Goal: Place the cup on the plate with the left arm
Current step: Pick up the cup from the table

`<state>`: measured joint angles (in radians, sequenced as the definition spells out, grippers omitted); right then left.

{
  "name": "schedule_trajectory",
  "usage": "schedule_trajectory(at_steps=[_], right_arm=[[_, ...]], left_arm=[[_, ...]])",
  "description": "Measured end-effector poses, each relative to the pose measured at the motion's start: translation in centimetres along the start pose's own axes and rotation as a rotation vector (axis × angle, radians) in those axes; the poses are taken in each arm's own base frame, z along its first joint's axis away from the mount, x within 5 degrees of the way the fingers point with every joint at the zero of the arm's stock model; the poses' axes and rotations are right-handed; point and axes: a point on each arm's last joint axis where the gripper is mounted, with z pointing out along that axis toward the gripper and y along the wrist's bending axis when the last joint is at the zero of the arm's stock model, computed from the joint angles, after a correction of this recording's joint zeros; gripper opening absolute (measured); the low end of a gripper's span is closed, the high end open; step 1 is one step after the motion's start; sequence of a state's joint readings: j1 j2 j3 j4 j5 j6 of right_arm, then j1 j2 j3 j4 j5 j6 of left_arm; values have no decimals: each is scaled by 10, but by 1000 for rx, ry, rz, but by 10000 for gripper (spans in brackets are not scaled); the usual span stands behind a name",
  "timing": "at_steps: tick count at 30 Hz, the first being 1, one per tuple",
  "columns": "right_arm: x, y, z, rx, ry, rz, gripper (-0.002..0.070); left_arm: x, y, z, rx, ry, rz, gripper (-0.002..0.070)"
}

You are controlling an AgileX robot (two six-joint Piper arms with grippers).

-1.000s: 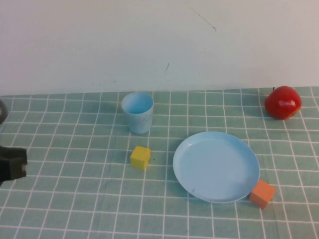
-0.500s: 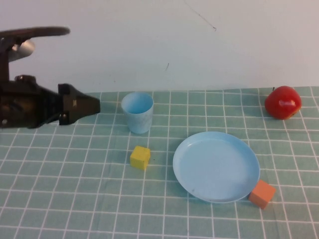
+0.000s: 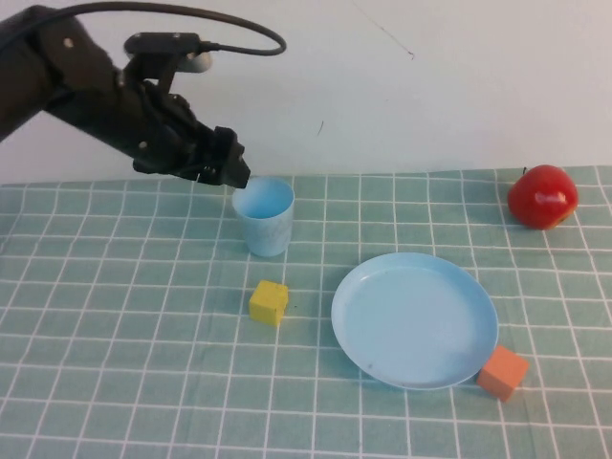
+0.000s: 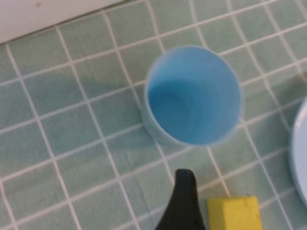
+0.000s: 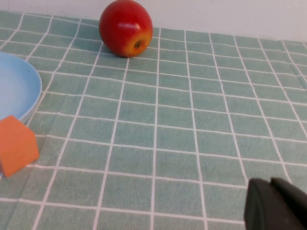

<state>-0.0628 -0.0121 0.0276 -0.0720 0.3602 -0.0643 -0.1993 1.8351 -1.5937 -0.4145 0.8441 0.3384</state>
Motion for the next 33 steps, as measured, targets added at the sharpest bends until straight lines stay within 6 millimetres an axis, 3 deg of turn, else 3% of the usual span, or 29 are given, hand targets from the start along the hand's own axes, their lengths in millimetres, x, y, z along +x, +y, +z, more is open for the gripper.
schedule_trajectory(at_steps=[6, 12, 16, 18, 22, 24, 29, 33], right_arm=[[0, 0, 0, 0, 0, 0, -2], [0, 0, 0, 0, 0, 0, -2], [0, 0, 0, 0, 0, 0, -2], [0, 0, 0, 0, 0, 0, -2], [0, 0, 0, 0, 0, 0, -2], [0, 0, 0, 0, 0, 0, -2], [0, 0, 0, 0, 0, 0, -2], [0, 0, 0, 0, 0, 0, -2]], left_arm=[[-30, 17, 51, -40, 71, -33, 522], [-44, 34, 96, -63, 84, -27, 516], [-41, 41, 122, -60, 109, -44, 438], [-36, 44, 134, -59, 136, -68, 350], [-29, 47, 143, -57, 180, -80, 114], [-28, 47, 142, -56, 190, -76, 50], [-28, 45, 138, -50, 231, -65, 27], [-38, 31, 122, -41, 240, -66, 27]])
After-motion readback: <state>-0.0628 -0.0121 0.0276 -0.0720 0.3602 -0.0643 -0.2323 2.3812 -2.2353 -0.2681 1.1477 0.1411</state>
